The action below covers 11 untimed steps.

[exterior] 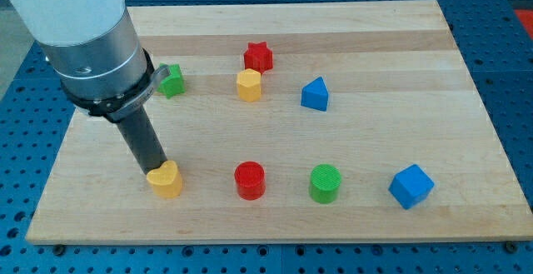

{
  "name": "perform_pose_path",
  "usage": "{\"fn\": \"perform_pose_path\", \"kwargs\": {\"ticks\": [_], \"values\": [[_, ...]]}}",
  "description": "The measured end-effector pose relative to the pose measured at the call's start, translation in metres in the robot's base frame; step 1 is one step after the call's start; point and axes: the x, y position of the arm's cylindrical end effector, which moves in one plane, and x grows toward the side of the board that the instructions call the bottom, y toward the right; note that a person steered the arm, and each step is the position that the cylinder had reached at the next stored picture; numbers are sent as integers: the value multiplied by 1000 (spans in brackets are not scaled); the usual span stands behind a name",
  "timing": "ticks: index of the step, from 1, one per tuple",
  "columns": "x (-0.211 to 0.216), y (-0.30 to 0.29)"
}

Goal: Nudge green star down a bit

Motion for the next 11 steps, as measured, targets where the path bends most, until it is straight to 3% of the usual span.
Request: {"fn": "perform_pose_path", "kwargs": {"ticks": [1, 4, 6, 7, 9, 11], "values": [[-9, 0], [-165, 29], [-217, 8], [-222, 3], [-179, -1], [-179, -22]]}}
